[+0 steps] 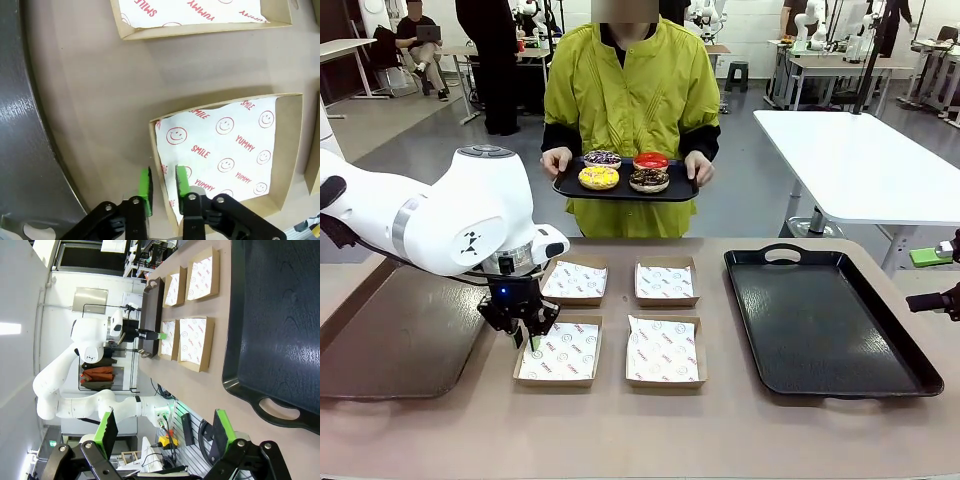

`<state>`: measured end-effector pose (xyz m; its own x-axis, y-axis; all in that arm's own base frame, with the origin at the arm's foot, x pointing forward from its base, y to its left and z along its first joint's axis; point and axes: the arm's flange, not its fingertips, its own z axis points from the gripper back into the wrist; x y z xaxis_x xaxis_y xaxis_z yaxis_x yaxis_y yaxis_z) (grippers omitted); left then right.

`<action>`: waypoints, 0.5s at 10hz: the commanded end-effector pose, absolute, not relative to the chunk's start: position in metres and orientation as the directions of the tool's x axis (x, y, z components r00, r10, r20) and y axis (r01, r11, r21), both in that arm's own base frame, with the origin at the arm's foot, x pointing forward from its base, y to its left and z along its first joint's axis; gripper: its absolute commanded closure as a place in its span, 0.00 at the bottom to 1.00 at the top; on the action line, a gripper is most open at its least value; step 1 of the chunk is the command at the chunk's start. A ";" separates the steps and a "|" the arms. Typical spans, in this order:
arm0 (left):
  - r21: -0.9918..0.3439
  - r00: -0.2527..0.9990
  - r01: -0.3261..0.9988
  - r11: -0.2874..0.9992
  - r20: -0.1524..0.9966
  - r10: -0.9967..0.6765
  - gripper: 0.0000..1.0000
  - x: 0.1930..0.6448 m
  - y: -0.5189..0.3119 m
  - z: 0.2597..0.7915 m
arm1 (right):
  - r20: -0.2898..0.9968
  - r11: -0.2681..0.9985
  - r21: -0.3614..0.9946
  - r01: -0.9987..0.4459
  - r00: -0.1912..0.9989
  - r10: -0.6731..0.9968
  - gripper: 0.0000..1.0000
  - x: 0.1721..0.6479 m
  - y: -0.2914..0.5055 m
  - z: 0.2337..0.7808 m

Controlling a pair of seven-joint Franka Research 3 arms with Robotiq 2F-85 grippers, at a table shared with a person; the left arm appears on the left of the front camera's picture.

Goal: Individually package the donuts and arrange them on the tray.
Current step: Pick up one Paper togo box.

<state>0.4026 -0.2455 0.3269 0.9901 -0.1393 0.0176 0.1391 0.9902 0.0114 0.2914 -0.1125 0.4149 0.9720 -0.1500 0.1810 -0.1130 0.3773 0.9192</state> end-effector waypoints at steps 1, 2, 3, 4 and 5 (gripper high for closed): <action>0.035 0.994 0.108 0.994 0.005 -0.108 1.00 0.406 -0.251 0.326 | 0.189 0.366 0.922 -0.125 0.971 -0.147 0.00 0.292 -0.112 0.415; 0.034 0.994 0.107 0.994 0.002 -0.107 1.00 0.406 -0.251 0.326 | 0.189 0.366 0.922 -0.125 0.971 -0.147 0.00 0.292 -0.112 0.415; 0.037 0.994 0.105 0.994 0.003 -0.105 1.00 0.407 -0.251 0.328 | 0.189 0.366 0.922 -0.125 0.971 -0.147 0.00 0.292 -0.112 0.415; 0.037 0.994 0.105 0.994 0.005 -0.105 1.00 0.407 -0.251 0.331 | 0.189 0.366 0.922 -0.125 0.971 -0.147 0.00 0.292 -0.112 0.415; 0.032 0.994 0.108 0.994 0.004 -0.108 1.00 0.407 -0.250 0.336 | 0.189 0.366 0.922 -0.125 0.971 -0.147 0.00 0.292 -0.112 0.415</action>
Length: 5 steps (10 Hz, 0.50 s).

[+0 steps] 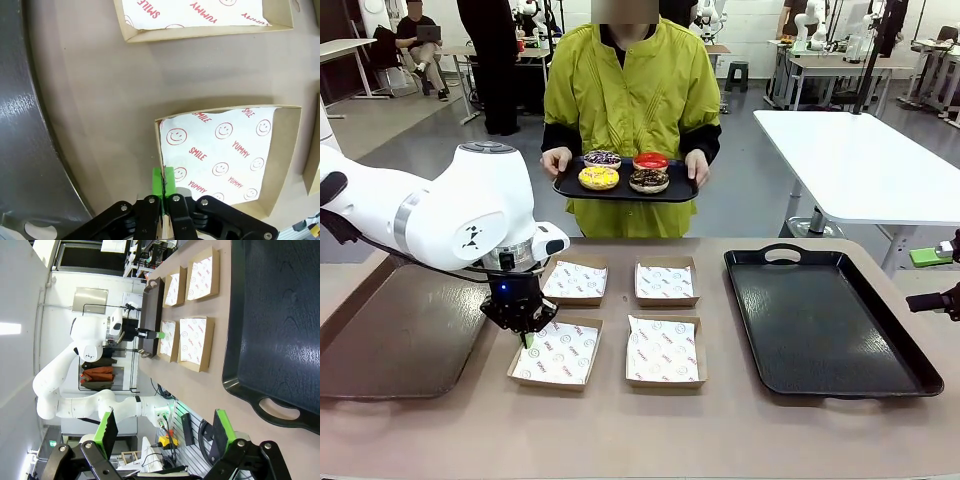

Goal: Individually package the donuts and arrange them on the tray.
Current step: Pick up one Paper togo box.

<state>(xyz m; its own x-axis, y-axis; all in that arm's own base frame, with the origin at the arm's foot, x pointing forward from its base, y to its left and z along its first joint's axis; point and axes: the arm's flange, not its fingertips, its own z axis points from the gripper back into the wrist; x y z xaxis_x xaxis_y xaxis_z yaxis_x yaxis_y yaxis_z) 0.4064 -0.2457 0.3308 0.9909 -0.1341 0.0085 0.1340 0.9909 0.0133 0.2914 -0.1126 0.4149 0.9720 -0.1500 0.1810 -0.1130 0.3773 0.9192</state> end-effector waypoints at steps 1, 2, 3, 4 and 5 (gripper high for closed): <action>0.016 0.995 0.097 0.995 -0.007 -0.097 1.00 0.408 -0.249 0.351 | 0.189 0.366 0.922 -0.125 0.971 -0.147 0.00 0.292 -0.112 0.415; -0.011 0.998 0.059 0.998 -0.028 -0.059 1.00 0.410 -0.247 0.384 | 0.189 0.366 0.922 -0.125 0.971 -0.147 0.00 0.292 -0.112 0.415; -0.025 0.998 0.059 0.998 -0.004 -0.059 1.00 0.412 -0.246 0.423 | 0.189 0.366 0.922 -0.125 0.971 -0.147 0.00 0.292 -0.112 0.415; -0.021 0.998 0.068 0.997 0.020 -0.067 1.00 0.417 -0.248 0.463 | 0.189 0.366 0.922 -0.125 0.971 -0.147 0.00 0.292 -0.112 0.415; 0.009 0.996 0.080 0.997 0.027 -0.080 1.00 0.427 -0.249 0.490 | 0.189 0.366 0.922 -0.125 0.971 -0.147 0.00 0.292 -0.112 0.415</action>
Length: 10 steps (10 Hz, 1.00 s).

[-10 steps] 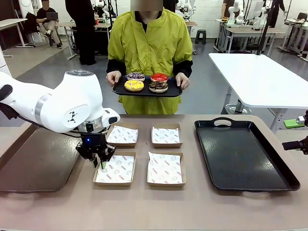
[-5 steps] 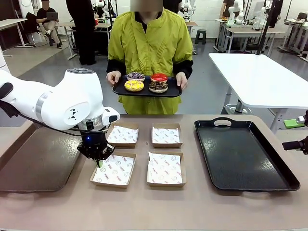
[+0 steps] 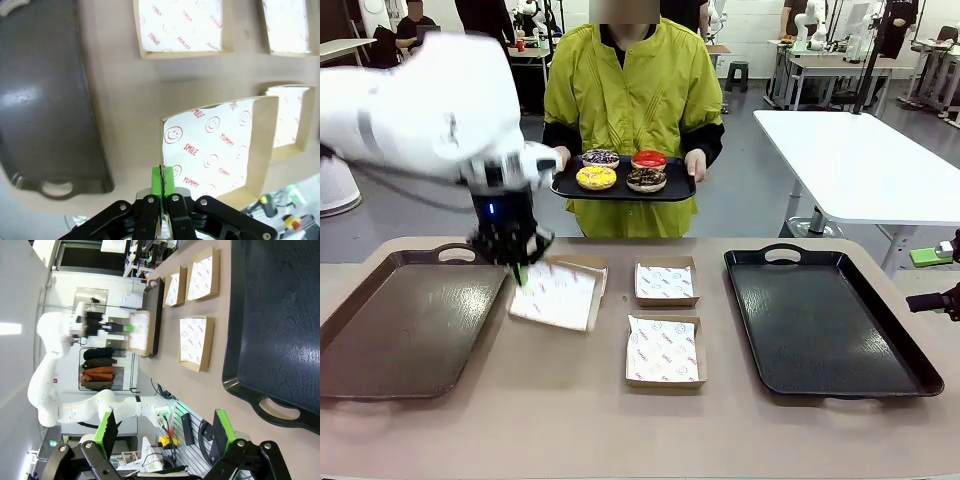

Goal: Individually package the donuts and arrange them on the tray.
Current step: Pick up one Paper togo box.

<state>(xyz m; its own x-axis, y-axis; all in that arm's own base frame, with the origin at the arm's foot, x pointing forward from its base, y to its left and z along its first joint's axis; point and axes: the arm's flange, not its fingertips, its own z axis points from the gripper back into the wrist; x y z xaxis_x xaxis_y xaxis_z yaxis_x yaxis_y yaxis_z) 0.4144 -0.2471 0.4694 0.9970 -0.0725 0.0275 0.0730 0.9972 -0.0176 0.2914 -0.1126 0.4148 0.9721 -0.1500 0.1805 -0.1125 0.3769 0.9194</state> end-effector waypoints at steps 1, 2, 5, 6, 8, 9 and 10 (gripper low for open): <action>0.011 0.997 0.077 0.997 0.031 -0.077 1.00 0.443 -0.251 0.511 | 0.189 0.366 0.922 -0.125 0.971 -0.147 0.00 0.292 -0.112 0.415; 0.021 0.996 0.078 0.997 0.031 -0.078 1.00 0.461 -0.255 0.525 | 0.189 0.366 0.922 -0.125 0.971 -0.147 0.00 0.292 -0.112 0.415; -0.008 0.997 0.068 0.998 0.024 -0.068 1.00 0.522 -0.254 0.549 | 0.189 0.366 0.922 -0.125 0.971 -0.147 0.00 0.292 -0.112 0.415; -0.022 0.997 0.074 0.997 0.027 -0.073 1.00 0.541 -0.252 0.550 | 0.189 0.366 0.922 -0.125 0.971 -0.147 0.00 0.292 -0.112 0.415; -0.029 0.998 0.055 0.998 0.029 -0.054 1.00 0.571 -0.247 0.547 | 0.189 0.366 0.922 -0.125 0.971 -0.147 0.00 0.292 -0.112 0.415; -0.053 0.996 0.079 0.995 0.034 -0.077 1.00 0.568 -0.244 0.545 | 0.189 0.366 0.922 -0.125 0.971 -0.147 0.00 0.292 -0.112 0.415; -0.052 0.999 0.040 0.998 0.035 -0.038 1.00 0.559 -0.244 0.538 | 0.189 0.366 0.922 -0.125 0.971 -0.147 0.00 0.292 -0.112 0.415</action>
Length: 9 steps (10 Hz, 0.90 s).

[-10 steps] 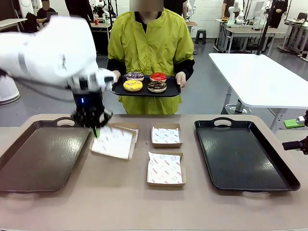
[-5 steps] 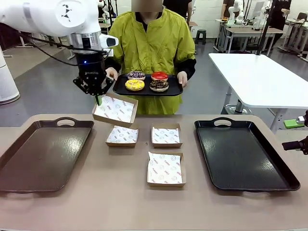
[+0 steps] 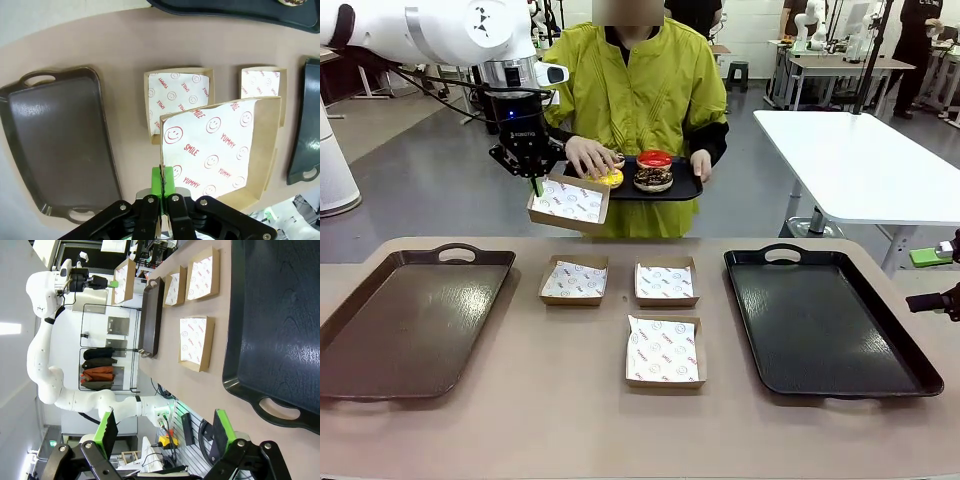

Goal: Individually package the donuts and arrange them on the tray.
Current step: Pick up one Paper togo box, then place the picked Paper togo box on the Handle tray while simultaneously picking up another Paper togo box from the table with the other hand.

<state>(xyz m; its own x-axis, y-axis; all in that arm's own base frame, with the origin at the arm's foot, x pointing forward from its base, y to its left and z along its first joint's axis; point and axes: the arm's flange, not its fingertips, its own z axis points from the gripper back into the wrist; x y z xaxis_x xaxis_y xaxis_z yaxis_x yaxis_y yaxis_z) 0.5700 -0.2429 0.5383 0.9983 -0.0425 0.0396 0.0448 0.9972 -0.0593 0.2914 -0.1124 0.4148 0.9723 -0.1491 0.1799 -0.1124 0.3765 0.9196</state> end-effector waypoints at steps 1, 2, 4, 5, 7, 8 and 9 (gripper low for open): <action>-0.052 0.999 0.040 0.998 0.035 -0.038 1.00 0.559 -0.244 0.538 | 0.189 0.366 0.922 -0.125 0.971 -0.147 0.00 0.292 -0.112 0.415; -0.052 0.999 0.040 0.998 0.035 -0.038 1.00 0.559 -0.244 0.538 | 0.189 0.366 0.922 -0.125 0.971 -0.147 0.00 0.292 -0.112 0.415; -0.052 0.999 0.040 0.998 0.035 -0.038 1.00 0.559 -0.244 0.538 | 0.189 0.366 0.922 -0.125 0.971 -0.147 0.00 0.292 -0.112 0.415; -0.052 0.999 0.040 0.998 0.035 -0.038 1.00 0.559 -0.244 0.538 | 0.189 0.366 0.922 -0.125 0.971 -0.147 0.00 0.292 -0.112 0.415; -0.052 0.999 0.040 0.998 0.035 -0.038 1.00 0.559 -0.244 0.538 | 0.189 0.366 0.922 -0.125 0.971 -0.147 0.00 0.292 -0.112 0.415; -0.052 0.999 0.040 0.998 0.035 -0.038 1.00 0.559 -0.244 0.538 | 0.189 0.366 0.922 -0.125 0.971 -0.147 0.00 0.292 -0.112 0.415; -0.052 0.999 0.040 0.998 0.035 -0.038 1.00 0.559 -0.244 0.538 | 0.189 0.366 0.922 -0.125 0.971 -0.147 0.00 0.292 -0.112 0.415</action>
<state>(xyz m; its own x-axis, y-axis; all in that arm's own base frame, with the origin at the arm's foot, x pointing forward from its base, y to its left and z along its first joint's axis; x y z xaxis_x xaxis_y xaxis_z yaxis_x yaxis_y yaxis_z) 0.5660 -0.2466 0.5382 0.9981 -0.0483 0.0382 0.0504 0.9971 -0.0569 0.2914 -0.1124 0.4148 0.9723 -0.1491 0.1799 -0.1124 0.3764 0.9196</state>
